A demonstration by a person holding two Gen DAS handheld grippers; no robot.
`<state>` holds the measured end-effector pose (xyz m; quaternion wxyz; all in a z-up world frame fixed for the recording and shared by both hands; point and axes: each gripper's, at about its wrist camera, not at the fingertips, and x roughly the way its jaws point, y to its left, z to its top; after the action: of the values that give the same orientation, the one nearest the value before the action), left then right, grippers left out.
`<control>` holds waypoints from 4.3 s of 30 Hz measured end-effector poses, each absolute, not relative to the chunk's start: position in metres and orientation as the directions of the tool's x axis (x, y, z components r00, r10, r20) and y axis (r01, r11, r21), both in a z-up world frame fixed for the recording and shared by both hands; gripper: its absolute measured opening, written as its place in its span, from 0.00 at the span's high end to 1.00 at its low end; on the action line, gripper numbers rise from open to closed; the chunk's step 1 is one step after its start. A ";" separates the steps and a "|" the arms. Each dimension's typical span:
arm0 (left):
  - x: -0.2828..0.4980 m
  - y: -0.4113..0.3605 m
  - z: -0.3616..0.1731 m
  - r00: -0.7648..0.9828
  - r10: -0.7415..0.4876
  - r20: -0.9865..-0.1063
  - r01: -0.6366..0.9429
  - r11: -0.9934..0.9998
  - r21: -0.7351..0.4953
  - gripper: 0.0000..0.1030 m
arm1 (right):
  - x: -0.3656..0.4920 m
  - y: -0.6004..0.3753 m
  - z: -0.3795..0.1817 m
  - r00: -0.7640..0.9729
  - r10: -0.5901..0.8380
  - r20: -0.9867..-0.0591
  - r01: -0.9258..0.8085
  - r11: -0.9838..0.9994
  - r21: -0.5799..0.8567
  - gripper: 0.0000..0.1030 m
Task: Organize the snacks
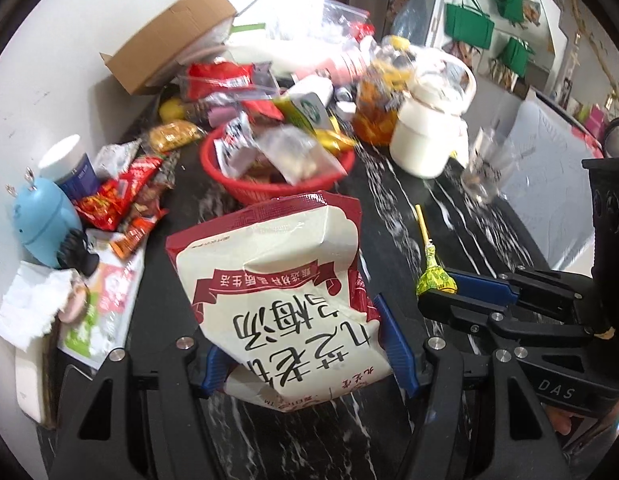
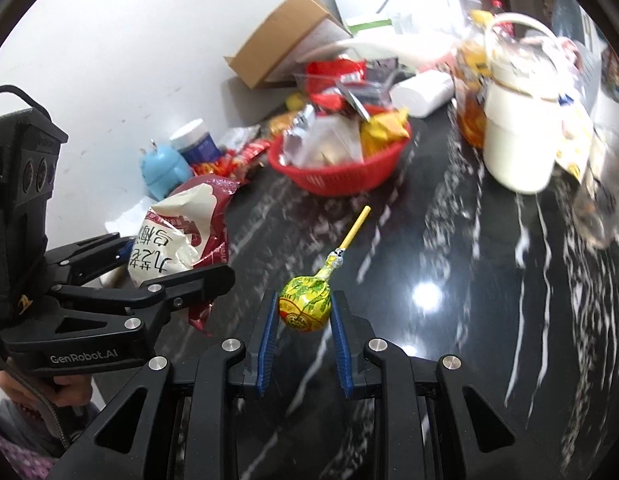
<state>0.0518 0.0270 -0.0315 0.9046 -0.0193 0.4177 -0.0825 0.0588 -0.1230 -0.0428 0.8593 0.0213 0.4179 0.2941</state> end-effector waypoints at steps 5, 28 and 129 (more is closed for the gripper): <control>0.071 0.041 -0.014 0.675 -0.164 -0.720 0.111 0.987 -0.120 0.38 | 0.076 -0.113 -0.024 0.502 0.523 -0.688 -0.512 0.821 0.250 0.75; 0.199 0.052 0.000 0.701 -0.197 -0.685 0.117 0.980 -0.163 0.38 | 0.185 -0.105 0.014 0.577 0.494 -0.651 -0.513 0.839 0.181 0.75; 0.179 0.045 0.045 0.793 -0.098 -0.601 0.100 0.995 -0.030 0.12 | 0.181 -0.108 0.021 0.592 0.420 -0.688 -0.495 0.863 0.101 0.56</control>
<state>0.1792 0.0450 0.0450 0.9469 0.0015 0.3172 -0.0521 0.1815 -0.1078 0.0208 0.8907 -0.0507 0.3715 0.2569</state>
